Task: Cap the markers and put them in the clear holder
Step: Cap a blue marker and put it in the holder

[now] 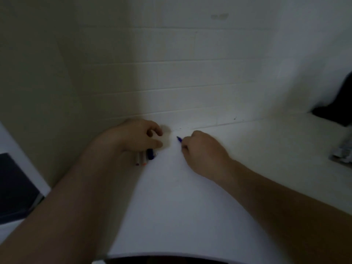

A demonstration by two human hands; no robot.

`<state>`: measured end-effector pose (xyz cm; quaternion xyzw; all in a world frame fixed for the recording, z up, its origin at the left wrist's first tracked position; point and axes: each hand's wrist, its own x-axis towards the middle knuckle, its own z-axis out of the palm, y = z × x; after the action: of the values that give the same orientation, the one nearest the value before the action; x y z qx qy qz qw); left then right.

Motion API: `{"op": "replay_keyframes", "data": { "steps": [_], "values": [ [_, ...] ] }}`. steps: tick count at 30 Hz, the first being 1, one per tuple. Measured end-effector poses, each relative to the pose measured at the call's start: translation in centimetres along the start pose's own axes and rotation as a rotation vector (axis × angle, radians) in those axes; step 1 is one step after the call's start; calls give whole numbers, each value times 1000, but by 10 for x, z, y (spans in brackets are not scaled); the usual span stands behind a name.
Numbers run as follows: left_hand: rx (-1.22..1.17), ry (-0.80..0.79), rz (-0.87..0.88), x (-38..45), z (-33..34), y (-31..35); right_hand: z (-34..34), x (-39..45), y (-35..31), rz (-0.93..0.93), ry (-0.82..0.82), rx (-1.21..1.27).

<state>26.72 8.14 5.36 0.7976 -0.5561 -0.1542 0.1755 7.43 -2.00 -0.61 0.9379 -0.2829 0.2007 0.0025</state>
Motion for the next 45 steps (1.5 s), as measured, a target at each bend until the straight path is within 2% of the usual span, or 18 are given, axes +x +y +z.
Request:
{"op": "replay_keyframes", "data": {
  "steps": [3,5,10,13,15,18,22,24,29,33,45],
  "values": [
    [-91,-193,-21,-10,-1,2,-14,-6,29,60,-56,-75],
    [0,-209,3,-12,0,4,-24,-13,52,108,-79,-59],
    [-103,-132,9,-8,9,15,-43,-38,97,140,-114,-42],
    [3,88,129,-3,22,33,-50,-55,116,169,-123,-46],
    [-14,209,251,2,38,49,-48,-66,122,183,-31,-9],
    [-177,249,333,4,62,77,-45,-75,124,286,134,101],
    [-197,231,463,5,84,93,-46,-76,128,391,162,195],
    [-151,226,501,8,89,94,-46,-78,130,363,180,213],
    [-107,251,462,12,93,89,-55,-80,122,216,244,171],
    [-51,296,493,16,93,89,-55,-85,115,62,215,128],
    [136,387,620,23,108,90,-52,-84,104,18,186,67]
  ]
}}
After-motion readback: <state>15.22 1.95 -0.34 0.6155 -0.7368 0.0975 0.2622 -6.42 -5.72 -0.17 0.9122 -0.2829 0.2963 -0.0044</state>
